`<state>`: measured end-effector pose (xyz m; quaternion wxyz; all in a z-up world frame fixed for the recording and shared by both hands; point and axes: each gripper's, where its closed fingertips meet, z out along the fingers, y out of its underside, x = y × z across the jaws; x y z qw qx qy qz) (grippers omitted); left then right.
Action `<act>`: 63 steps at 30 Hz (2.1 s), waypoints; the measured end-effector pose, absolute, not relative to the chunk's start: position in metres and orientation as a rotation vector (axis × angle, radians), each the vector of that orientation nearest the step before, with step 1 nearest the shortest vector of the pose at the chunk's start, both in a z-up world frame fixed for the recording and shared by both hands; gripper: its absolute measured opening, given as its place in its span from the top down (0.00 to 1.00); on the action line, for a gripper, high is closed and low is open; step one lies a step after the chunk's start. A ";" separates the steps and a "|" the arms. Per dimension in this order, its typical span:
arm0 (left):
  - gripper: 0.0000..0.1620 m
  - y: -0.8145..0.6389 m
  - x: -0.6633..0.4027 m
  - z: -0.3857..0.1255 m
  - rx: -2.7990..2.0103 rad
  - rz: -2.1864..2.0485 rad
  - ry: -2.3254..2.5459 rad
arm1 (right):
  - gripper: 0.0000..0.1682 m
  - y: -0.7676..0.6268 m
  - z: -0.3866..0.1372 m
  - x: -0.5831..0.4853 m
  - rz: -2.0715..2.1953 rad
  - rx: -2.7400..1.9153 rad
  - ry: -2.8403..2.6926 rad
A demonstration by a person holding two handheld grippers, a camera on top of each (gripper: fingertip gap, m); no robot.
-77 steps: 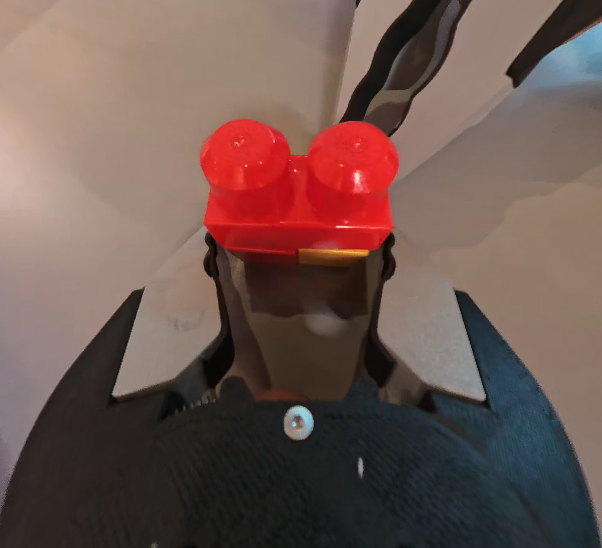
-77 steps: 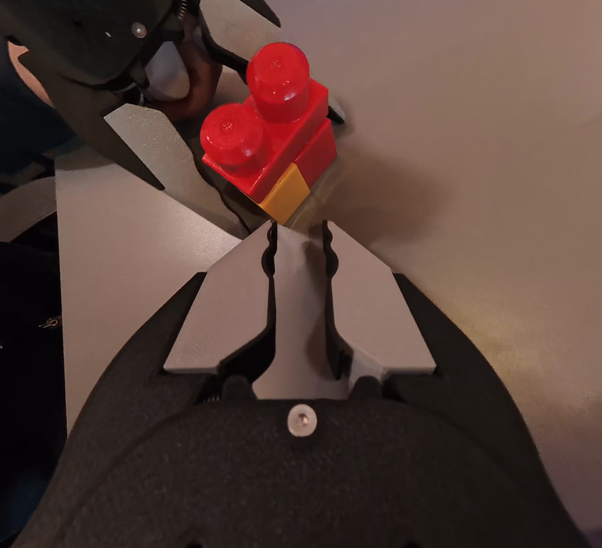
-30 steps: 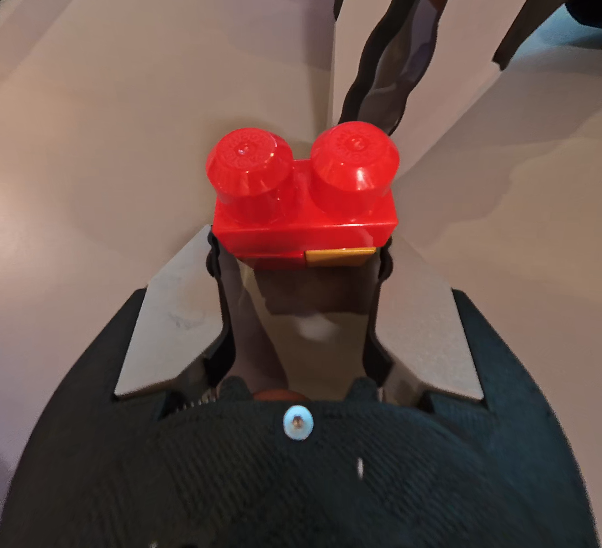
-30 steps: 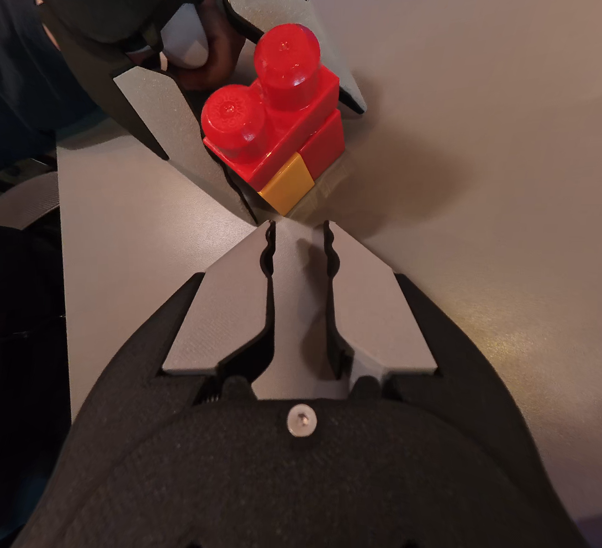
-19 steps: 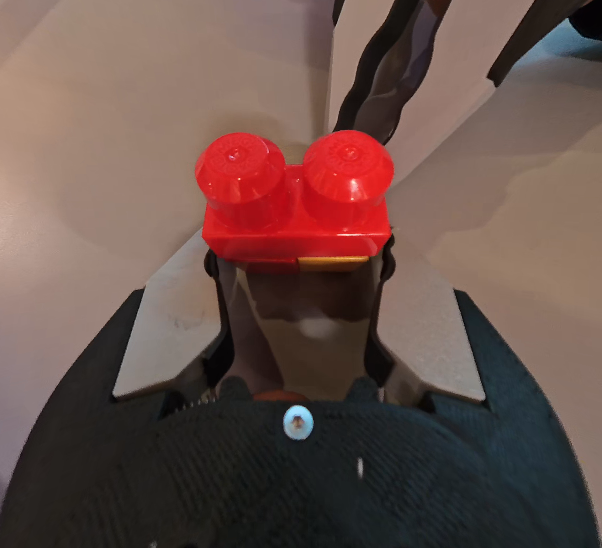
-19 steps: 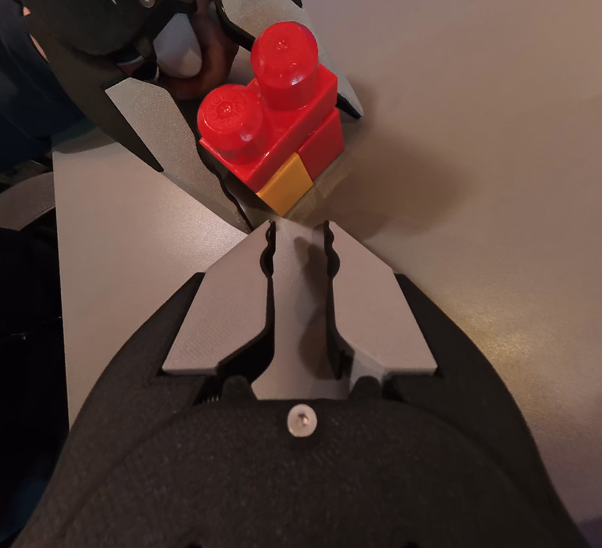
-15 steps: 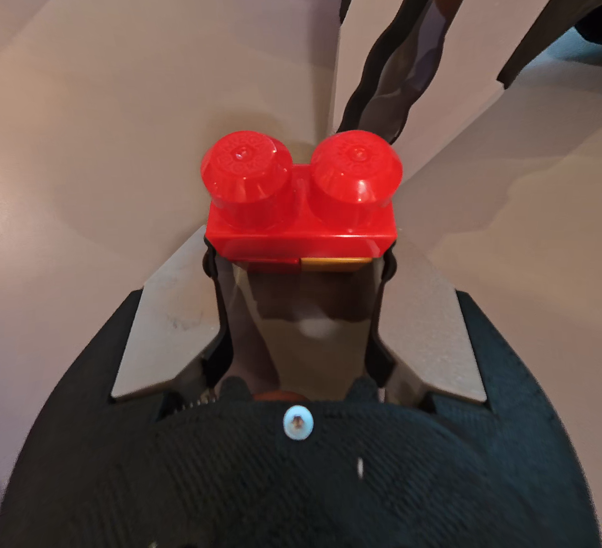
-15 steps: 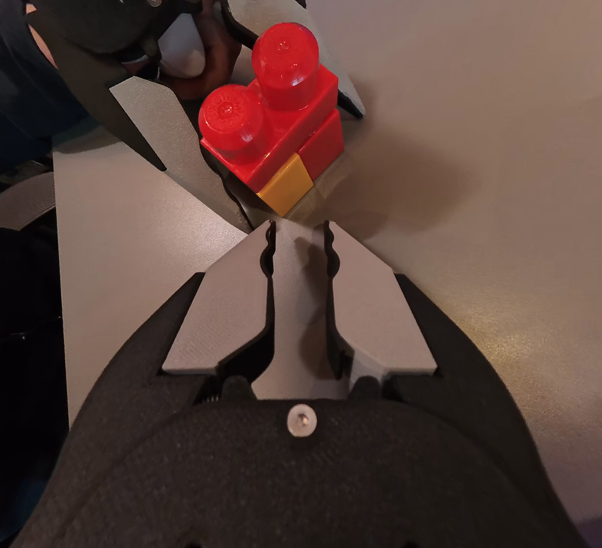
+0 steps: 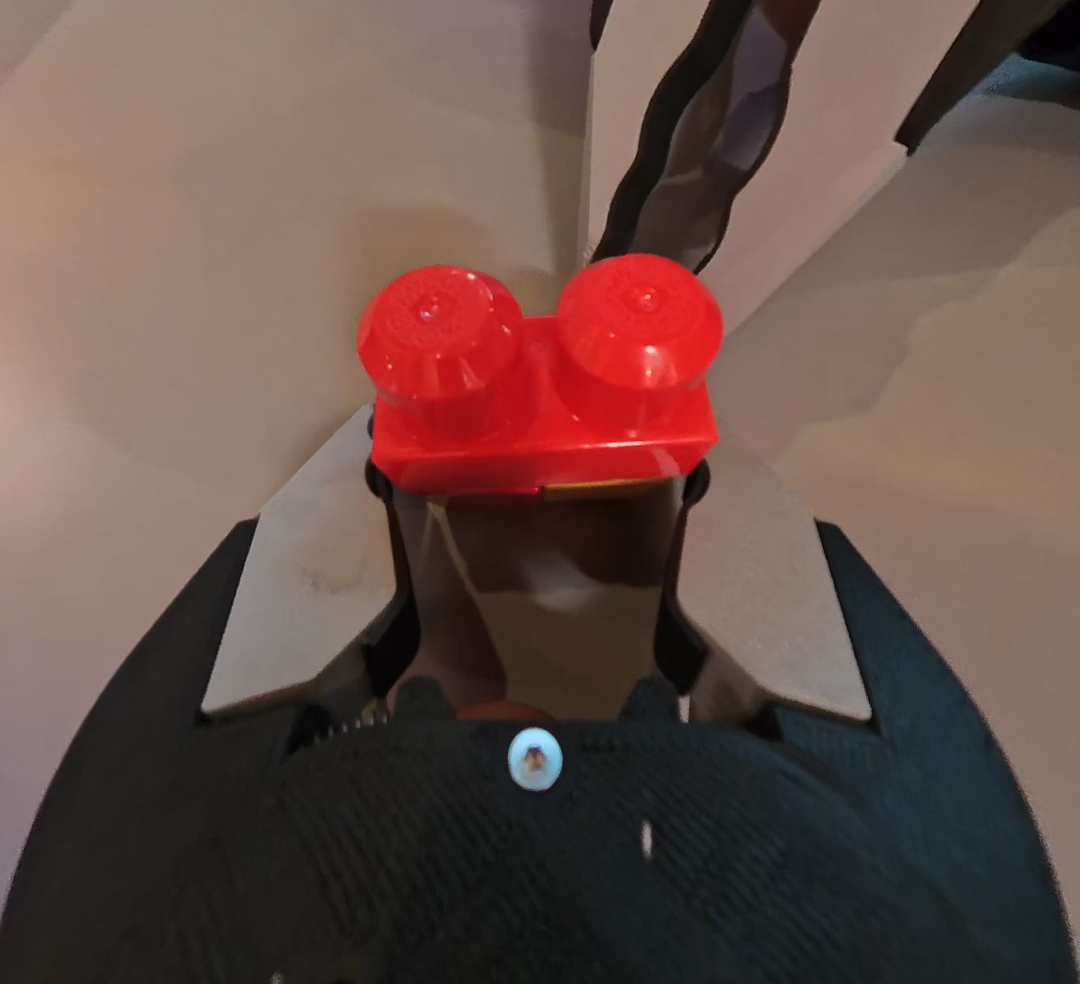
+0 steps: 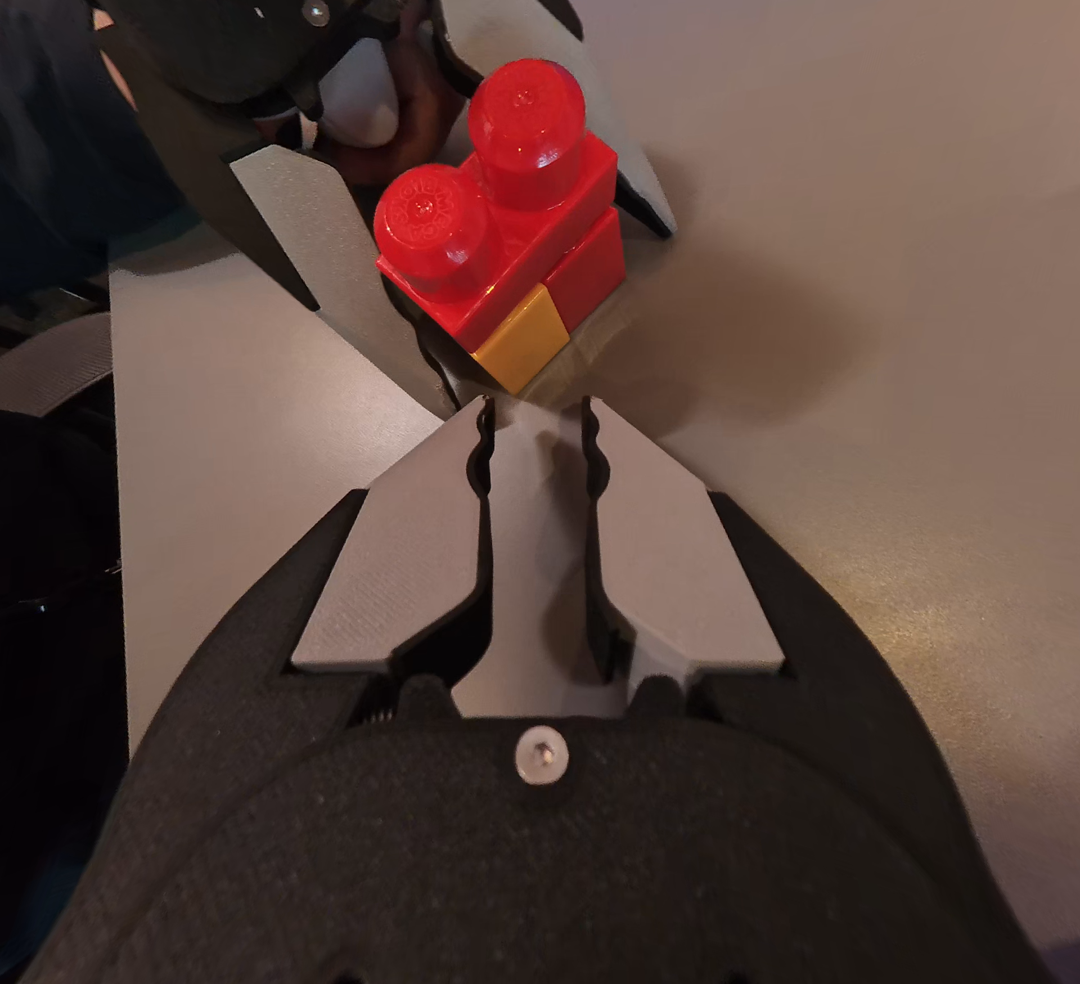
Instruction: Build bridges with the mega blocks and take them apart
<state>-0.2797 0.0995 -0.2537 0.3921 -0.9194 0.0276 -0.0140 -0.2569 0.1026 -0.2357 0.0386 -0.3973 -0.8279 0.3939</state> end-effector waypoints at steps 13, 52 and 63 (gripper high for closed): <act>0.48 0.106 -0.284 -0.252 -2.322 -0.068 0.140 | 0.84 0.103 -0.231 -0.256 1.217 -1.203 -2.531; 0.39 0.092 -0.276 -0.253 -2.328 -0.066 0.172 | 0.83 0.104 -0.209 -0.253 1.375 -1.161 -2.487; 0.35 0.099 -0.263 -0.254 -2.340 -0.047 0.100 | 0.83 0.087 -0.224 -0.248 1.362 -1.128 -2.583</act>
